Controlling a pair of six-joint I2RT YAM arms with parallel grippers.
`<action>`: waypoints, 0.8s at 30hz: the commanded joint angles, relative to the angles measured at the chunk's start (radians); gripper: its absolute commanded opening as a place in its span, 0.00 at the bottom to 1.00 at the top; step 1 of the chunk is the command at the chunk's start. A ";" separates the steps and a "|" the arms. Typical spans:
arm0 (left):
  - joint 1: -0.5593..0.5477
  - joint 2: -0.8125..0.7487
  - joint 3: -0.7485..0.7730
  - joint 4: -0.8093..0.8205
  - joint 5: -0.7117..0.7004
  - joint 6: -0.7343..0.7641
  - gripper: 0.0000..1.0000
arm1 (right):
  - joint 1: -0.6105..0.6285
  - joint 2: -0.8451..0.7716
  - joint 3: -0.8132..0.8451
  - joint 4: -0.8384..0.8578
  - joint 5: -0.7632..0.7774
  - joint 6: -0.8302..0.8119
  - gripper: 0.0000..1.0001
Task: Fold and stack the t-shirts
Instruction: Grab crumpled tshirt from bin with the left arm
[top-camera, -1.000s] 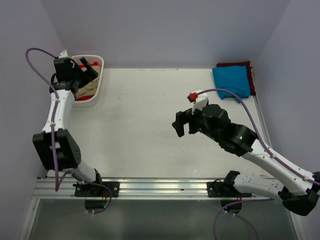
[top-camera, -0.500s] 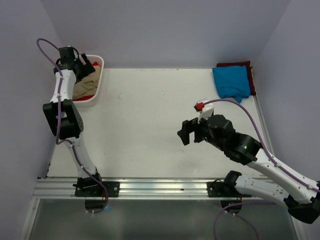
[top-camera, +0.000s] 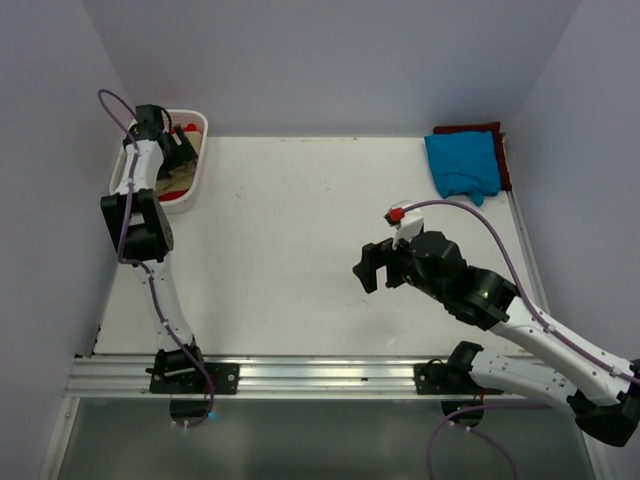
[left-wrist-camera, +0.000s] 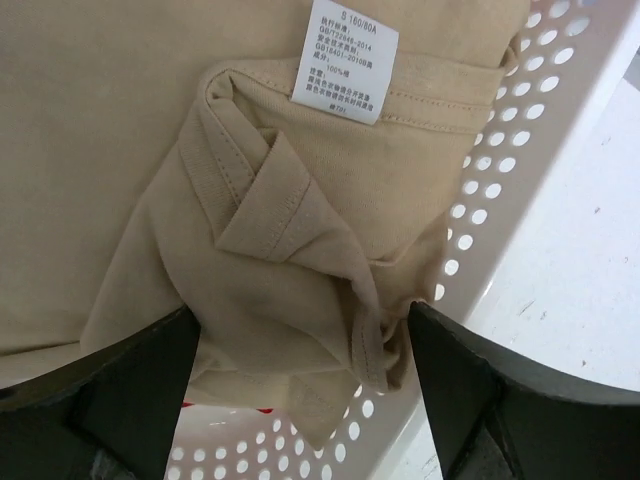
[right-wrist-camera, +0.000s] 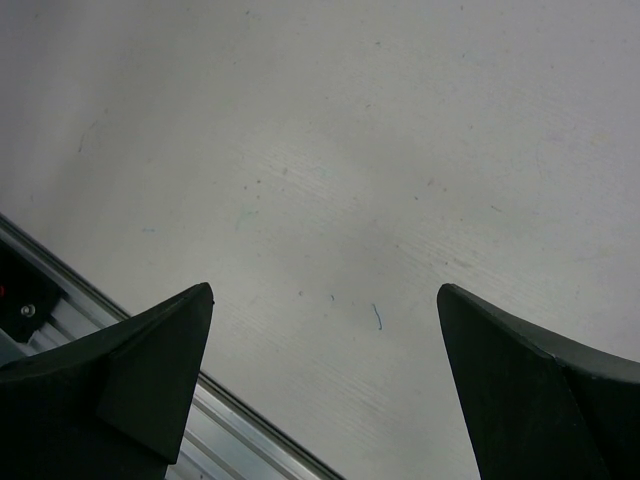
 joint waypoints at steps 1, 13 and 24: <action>-0.002 0.004 0.050 0.008 -0.035 0.014 0.87 | 0.003 0.012 -0.001 0.050 0.005 0.010 0.99; -0.002 0.009 -0.002 0.058 0.000 0.035 0.07 | 0.003 0.056 0.011 0.056 0.008 0.010 0.99; -0.032 -0.269 -0.128 0.143 0.072 0.011 0.00 | 0.003 0.061 -0.010 0.076 0.011 0.005 0.99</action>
